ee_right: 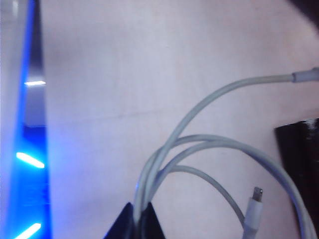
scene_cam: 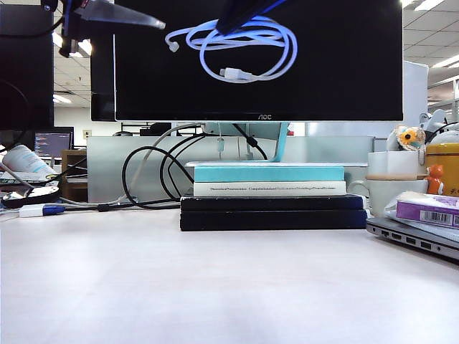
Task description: Unfold the white charging cable into a straight cable.
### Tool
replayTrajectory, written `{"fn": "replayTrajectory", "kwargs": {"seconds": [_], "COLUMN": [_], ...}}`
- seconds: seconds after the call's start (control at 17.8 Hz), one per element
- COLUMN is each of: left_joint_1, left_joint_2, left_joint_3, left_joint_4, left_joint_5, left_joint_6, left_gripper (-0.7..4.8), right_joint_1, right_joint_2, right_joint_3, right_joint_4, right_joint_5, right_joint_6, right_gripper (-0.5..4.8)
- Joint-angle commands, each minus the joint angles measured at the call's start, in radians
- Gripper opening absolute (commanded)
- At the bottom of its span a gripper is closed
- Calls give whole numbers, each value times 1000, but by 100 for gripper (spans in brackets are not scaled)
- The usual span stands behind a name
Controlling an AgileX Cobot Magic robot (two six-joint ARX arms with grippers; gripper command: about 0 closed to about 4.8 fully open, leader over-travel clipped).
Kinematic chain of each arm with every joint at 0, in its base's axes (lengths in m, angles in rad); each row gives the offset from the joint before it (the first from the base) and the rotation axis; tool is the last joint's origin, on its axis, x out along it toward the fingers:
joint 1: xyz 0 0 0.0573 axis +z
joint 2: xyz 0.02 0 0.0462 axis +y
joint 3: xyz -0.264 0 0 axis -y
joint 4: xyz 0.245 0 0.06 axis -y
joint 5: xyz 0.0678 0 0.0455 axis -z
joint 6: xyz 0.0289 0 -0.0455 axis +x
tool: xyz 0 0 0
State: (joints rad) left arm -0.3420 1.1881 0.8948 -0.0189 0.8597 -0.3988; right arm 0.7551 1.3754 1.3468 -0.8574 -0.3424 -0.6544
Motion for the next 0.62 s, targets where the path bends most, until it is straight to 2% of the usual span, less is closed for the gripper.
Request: {"fn": "replayTrajectory", "kwargs": {"seconds": [0.06,0.34,0.45,0.51,0.56,0.62], "left_joint_1": [-1,0,-1,-1,-1,-1], "left_joint_2": [3,4,4,4,4,4], "left_joint_3": [3,3,3,3,3,3], "left_joint_4": [-54,-43,-23,-16,4,13], "left_joint_5": [9,-40,-48,-48,-33,-24], "left_joint_6": [0,3,2,2,16,26], "left_gripper": [215,215,204,154,-5,-5], "right_joint_1": [9,14,14,14,14,14], "right_joint_2": [-11,-35,-36,-36,-36,-36], "right_joint_3": [4,4,4,4,4,4], "right_joint_4": [58,92,85,85,84,84], "right_joint_5": [83,69,28,28,26,26], "right_joint_6": [-9,-8,-8,-8,-8,-8], "right_gripper": [-1,-1,-1,-1,-1,-1]}}
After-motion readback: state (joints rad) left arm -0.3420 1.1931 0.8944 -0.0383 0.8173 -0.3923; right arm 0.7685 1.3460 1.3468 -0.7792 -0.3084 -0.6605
